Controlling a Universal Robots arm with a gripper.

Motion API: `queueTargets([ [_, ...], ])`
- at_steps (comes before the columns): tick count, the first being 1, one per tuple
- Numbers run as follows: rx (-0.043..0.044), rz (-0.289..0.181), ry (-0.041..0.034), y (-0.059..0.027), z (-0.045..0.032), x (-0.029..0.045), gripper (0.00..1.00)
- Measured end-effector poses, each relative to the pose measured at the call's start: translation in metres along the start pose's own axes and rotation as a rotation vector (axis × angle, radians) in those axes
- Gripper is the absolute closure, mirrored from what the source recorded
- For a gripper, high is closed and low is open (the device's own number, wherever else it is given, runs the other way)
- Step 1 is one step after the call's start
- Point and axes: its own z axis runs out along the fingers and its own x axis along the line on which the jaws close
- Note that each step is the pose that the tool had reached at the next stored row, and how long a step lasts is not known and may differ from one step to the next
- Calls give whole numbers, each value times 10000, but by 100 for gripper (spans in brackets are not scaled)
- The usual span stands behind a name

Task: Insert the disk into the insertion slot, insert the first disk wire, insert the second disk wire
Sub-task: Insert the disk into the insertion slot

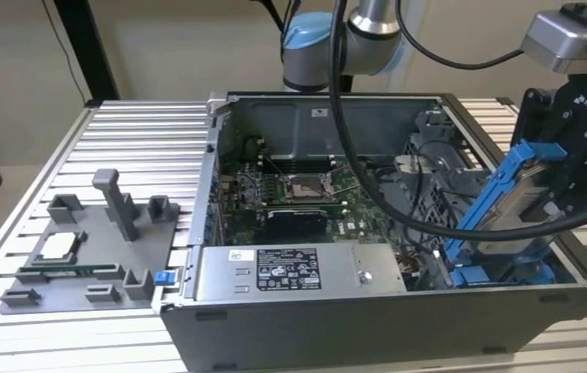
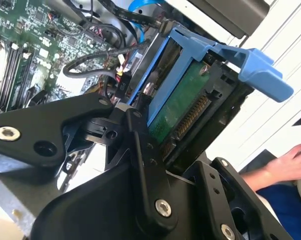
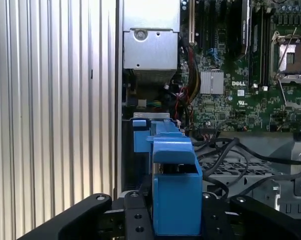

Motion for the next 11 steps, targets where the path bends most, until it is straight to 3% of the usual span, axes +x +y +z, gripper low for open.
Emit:
queueTargets([
  [11,42,41,-19,3,58,-7,100],
])
